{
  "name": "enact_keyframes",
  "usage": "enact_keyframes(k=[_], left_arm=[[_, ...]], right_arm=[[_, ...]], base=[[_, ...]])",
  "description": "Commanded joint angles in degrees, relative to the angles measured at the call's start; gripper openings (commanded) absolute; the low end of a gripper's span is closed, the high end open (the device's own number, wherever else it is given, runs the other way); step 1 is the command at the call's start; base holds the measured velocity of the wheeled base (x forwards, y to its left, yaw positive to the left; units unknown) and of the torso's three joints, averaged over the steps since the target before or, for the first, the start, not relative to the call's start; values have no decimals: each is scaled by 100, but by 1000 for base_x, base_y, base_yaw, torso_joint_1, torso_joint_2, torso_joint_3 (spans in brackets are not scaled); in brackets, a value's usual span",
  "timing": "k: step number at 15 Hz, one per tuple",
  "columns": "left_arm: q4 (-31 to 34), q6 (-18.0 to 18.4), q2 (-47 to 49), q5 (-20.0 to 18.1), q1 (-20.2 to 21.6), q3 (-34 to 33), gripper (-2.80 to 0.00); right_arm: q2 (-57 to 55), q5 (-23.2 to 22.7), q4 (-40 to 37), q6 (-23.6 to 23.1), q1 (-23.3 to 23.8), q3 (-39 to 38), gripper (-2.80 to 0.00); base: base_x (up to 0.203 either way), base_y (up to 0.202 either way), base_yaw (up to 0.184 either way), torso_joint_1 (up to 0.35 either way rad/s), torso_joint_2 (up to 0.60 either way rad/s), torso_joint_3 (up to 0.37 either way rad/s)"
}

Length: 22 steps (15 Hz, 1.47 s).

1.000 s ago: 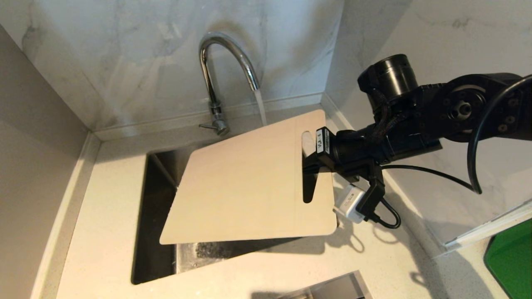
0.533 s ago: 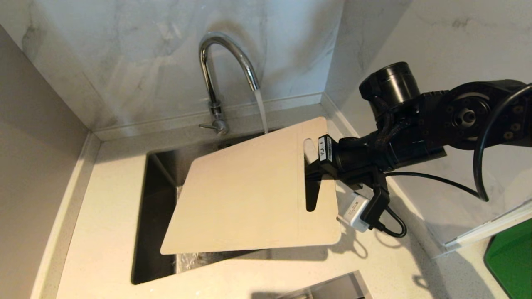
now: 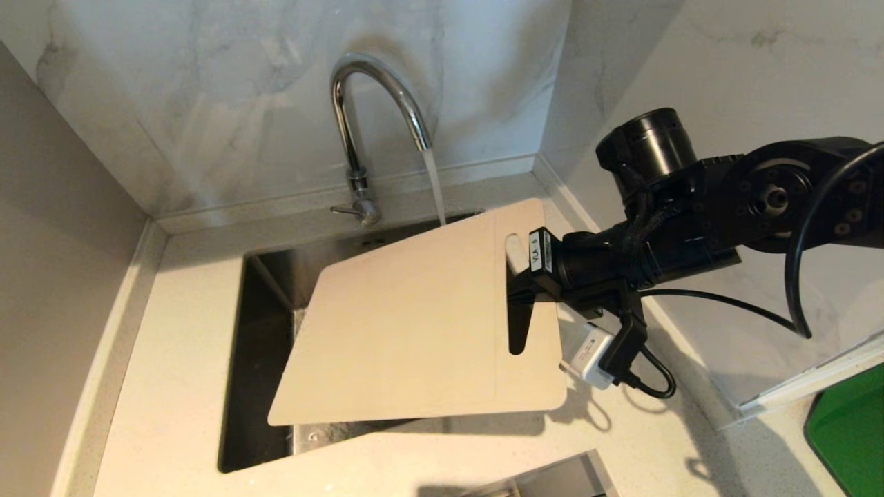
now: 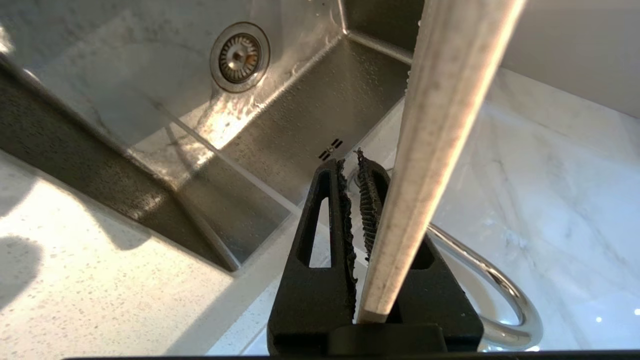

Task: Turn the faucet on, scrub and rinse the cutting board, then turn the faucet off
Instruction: Scrub the cutting board underwater

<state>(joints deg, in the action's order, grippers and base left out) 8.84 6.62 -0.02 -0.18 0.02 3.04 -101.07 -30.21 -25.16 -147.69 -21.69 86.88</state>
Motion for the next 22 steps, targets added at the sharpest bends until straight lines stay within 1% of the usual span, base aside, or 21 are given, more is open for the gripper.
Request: enact_keyframes(k=[1,2,4,6,9,12,14,16,18,20,22], left_arm=[[42,21,-4,1,0,21,-280],[20,29,24,9,-3,107,-280],[15,-50,475,27,-20,684,-280],[-106,-166,1344,49,-62,1409,-280],[-255,-310,2724,140,-83,2740,-280],[-288,-651,4009,200,-41,3805,-280],[-305,-744,4662,189,226,4404,-280],[-322,-744,5170,134,744,4820,-280],[-329,-705,5566,-154,1215,5104,-280],[-328,-622,5909,-452,1449,5299,-280],[-307,-603,6184,-555,1465,5500,-280]], right_arm=[[-24,-20,-15,-67,-2,10,-280],[-41,-20,-15,-65,-2,13,-280],[-79,-20,133,39,-2,25,-280],[-53,-36,293,140,-2,1,-280],[-53,-40,301,144,-29,22,-280],[-62,-47,301,177,-29,22,-280],[-62,-47,301,179,-29,22,-280],[-71,-47,310,179,-29,24,-280],[-79,-47,310,180,-29,24,-280],[-79,-47,310,223,-30,31,-280],[-111,-42,310,262,-148,63,-280]], base=[[0,0,0,0,0,0],[0,0,0,0,0,0],[0,0,0,0,0,0],[0,0,0,0,0,0],[0,0,0,0,0,0],[0,0,0,0,0,0],[0,0,0,0,0,0],[0,0,0,0,0,0],[0,0,0,0,0,0],[0,0,0,0,0,0],[0,0,0,0,0,0]])
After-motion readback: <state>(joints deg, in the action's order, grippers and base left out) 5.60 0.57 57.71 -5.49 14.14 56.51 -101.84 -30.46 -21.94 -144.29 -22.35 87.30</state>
